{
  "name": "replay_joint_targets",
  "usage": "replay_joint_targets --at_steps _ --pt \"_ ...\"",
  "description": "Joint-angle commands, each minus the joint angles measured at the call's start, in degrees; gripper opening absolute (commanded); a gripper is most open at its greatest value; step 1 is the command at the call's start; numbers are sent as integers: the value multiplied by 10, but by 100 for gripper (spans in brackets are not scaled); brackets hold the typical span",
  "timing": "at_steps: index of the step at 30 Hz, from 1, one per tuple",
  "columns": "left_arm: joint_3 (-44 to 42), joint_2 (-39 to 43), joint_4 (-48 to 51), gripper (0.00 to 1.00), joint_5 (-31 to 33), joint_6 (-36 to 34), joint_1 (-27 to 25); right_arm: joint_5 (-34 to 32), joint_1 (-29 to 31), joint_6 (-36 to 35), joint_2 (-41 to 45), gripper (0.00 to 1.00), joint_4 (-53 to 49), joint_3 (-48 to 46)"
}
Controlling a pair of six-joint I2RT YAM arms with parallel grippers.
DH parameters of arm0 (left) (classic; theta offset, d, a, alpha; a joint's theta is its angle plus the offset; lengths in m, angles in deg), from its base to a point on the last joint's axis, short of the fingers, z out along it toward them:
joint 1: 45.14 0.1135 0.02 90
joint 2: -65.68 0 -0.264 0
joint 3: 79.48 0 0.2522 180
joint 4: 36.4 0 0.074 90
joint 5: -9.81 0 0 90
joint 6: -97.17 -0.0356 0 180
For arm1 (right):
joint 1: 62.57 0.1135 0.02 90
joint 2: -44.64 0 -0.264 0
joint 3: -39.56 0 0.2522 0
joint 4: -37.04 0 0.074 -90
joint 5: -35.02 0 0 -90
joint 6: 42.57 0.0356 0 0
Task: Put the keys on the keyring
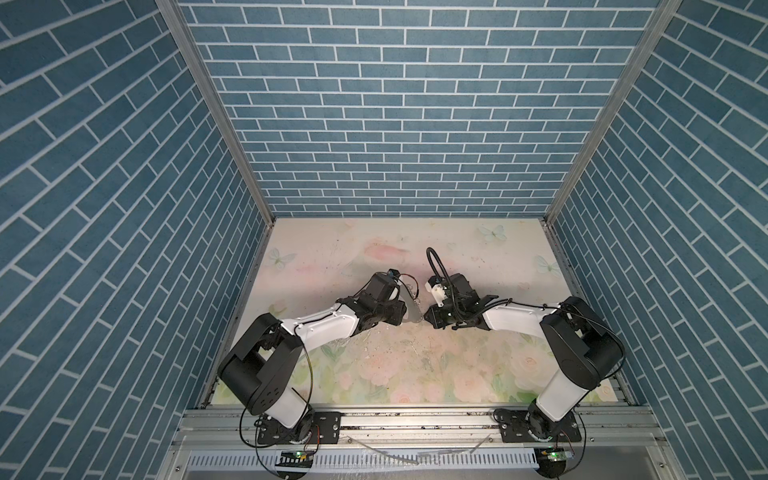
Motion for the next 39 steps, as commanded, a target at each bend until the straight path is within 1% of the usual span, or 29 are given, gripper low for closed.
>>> replay_joint_targets --at_steps 1,4,11,18,21,27,31,33,35,37,39 --pt "-8 13 4 47 -1 -9 2 -7 4 -10 -9 16 -15 21" --pt "-8 15 5 47 0 -11 2 -5 4 -10 -10 14 -15 22" --pt "-9 16 7 47 -1 -14 2 31 8 -10 -8 11 -4 29" --pt "-11 23 9 47 1 -16 2 42 15 -10 -14 5 -10 42" --pt "-13 23 9 47 2 -16 2 41 16 -8 -13 5 -11 43" --pt "-15 23 8 47 0 -15 2 1 16 2 3 10 -17 42" --pt "-17 23 10 47 1 -14 2 -7 16 0 9 16 -28 47" --pt "-17 23 8 47 0 -11 2 -22 16 2 11 19 -37 48" --pt "-17 22 4 47 1 9 2 -57 15 8 13 21 -49 50" --pt "-17 16 -3 48 6 51 0 -90 14 14 17 22 -63 55" --pt "-14 6 -8 49 10 93 -17 -119 9 18 20 23 -80 63"
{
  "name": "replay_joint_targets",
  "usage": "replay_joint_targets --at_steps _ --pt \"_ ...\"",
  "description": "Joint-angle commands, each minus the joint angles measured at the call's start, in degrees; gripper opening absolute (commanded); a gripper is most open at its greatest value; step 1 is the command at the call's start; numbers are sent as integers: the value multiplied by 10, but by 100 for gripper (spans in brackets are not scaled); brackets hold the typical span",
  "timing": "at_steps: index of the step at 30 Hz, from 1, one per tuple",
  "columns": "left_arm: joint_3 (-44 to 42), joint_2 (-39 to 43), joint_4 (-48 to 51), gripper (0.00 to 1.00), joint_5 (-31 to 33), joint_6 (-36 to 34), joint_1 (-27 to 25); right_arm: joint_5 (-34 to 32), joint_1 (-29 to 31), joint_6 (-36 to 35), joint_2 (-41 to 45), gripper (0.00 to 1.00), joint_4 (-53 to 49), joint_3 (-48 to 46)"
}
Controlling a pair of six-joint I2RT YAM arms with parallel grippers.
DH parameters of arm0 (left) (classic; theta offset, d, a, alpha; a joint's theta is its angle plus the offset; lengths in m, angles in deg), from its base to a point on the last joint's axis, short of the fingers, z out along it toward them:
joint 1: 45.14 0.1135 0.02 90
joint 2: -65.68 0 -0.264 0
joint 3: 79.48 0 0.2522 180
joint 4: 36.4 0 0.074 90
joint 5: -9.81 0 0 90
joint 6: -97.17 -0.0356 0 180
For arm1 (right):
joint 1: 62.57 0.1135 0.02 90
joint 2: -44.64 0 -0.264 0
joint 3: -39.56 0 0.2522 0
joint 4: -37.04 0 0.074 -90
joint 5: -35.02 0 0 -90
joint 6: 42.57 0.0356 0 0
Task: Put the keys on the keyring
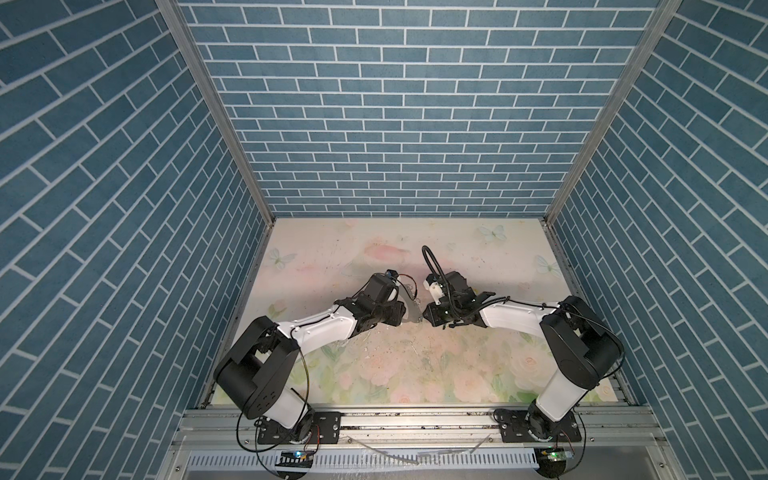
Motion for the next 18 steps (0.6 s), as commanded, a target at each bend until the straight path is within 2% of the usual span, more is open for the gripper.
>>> replay_joint_targets --at_steps 1,6,11,14,18 --pt "0 -12 1 50 27 76 -28 -78 -5 19 23 24 -43 33" --pt "35 -48 32 55 75 183 -96 -138 -37 42 39 28 -85 45" --pt "55 -71 48 60 111 261 -133 -139 -79 51 57 29 -96 39" --pt "68 -88 47 64 120 274 -138 -138 -86 47 65 28 -97 35" --pt "93 -115 54 63 119 265 -138 -141 -87 47 71 29 -99 28"
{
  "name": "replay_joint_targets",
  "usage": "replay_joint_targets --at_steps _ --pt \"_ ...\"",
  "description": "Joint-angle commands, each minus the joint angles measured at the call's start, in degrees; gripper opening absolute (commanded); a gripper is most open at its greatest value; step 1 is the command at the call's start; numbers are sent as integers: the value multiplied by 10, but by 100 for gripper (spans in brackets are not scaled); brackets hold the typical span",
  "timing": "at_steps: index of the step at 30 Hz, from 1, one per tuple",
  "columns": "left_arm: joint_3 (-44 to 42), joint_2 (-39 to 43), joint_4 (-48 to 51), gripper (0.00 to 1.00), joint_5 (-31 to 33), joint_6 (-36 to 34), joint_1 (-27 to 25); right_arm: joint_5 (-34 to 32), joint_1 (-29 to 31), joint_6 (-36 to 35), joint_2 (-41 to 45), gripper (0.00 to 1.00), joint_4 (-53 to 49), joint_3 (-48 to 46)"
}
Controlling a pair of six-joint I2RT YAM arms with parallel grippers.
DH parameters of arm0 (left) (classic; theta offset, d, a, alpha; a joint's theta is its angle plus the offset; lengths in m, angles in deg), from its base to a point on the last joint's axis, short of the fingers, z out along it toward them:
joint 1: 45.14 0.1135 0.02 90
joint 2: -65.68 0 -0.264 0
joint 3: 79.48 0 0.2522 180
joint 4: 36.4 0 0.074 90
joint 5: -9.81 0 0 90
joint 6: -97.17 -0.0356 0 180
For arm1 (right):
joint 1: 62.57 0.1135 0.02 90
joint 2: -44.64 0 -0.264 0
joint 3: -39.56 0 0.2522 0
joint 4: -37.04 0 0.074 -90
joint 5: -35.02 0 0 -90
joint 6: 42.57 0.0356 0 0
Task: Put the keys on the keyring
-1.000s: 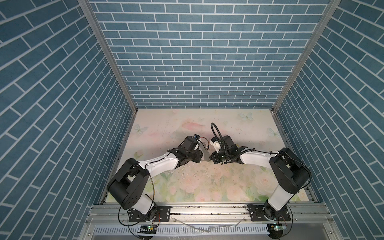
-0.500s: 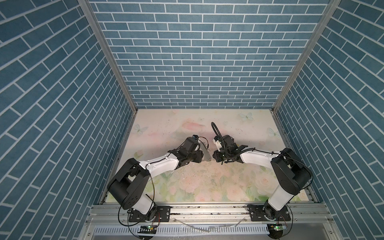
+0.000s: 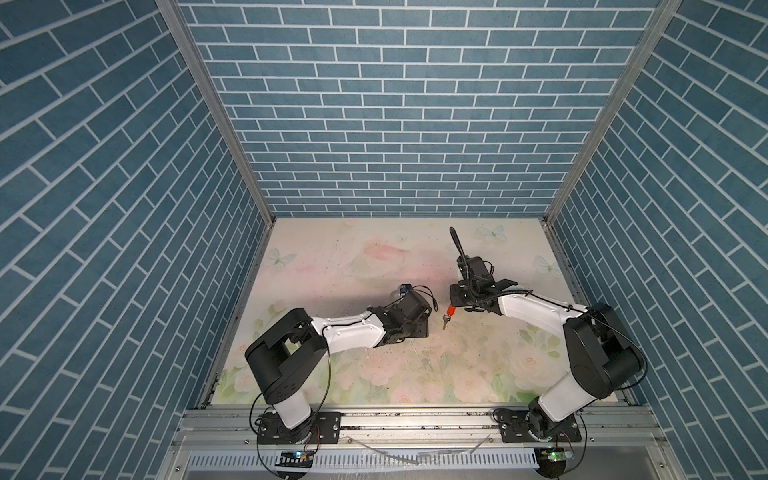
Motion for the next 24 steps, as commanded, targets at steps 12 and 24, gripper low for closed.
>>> replay_joint_targets --at_steps 12,24 --pt "84 -70 71 37 39 -10 3 -22 -1 18 21 28 -20 -8" --pt "90 -85 75 26 35 -17 4 -22 -3 17 18 28 -22 -7"
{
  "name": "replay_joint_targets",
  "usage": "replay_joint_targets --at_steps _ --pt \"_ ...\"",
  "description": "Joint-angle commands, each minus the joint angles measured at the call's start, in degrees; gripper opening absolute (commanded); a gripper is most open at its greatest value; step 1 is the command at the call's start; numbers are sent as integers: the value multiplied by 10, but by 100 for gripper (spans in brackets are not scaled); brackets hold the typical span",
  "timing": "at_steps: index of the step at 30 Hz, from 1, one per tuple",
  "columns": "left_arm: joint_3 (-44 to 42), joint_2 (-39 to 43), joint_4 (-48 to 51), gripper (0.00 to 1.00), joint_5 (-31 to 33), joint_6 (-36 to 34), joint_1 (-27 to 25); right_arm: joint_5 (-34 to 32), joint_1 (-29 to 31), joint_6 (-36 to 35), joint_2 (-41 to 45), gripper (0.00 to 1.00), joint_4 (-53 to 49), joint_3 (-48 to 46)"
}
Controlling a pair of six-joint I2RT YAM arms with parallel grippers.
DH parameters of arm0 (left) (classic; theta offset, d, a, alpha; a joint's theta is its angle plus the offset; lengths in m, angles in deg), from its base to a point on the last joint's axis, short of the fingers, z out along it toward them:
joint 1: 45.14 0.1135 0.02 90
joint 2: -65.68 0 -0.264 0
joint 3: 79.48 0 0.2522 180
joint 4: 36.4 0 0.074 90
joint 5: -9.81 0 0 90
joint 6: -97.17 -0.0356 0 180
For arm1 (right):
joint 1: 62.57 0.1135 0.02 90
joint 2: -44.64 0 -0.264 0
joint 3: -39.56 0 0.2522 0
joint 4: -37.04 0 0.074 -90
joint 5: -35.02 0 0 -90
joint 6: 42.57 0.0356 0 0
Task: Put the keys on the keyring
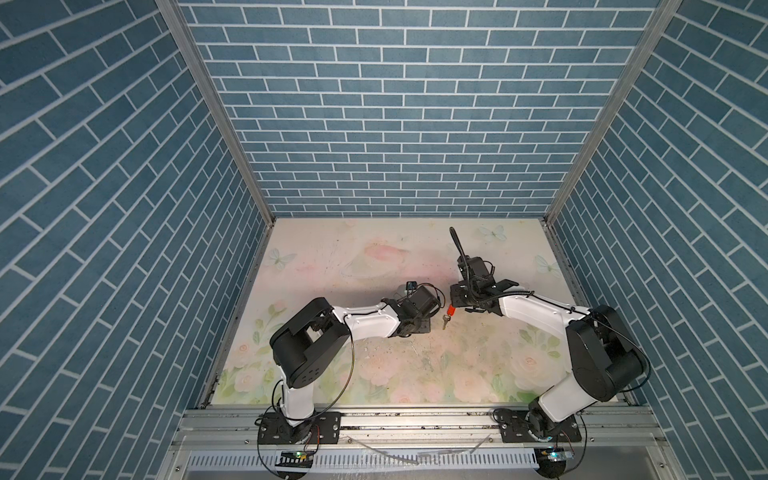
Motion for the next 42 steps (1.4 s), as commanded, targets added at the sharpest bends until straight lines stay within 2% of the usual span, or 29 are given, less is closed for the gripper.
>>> replay_joint_targets --at_steps 1,23,42 --pt "11 -5 11 26 6 -9 3 -12 -1 16 11 29 -16 -6" --pt "26 -18 -5 21 -8 -28 13 -13 -1 14 9 28 -18 -7" --pt "31 -19 15 9 3 -49 16 -16 -1 12 10 28 -19 -8"
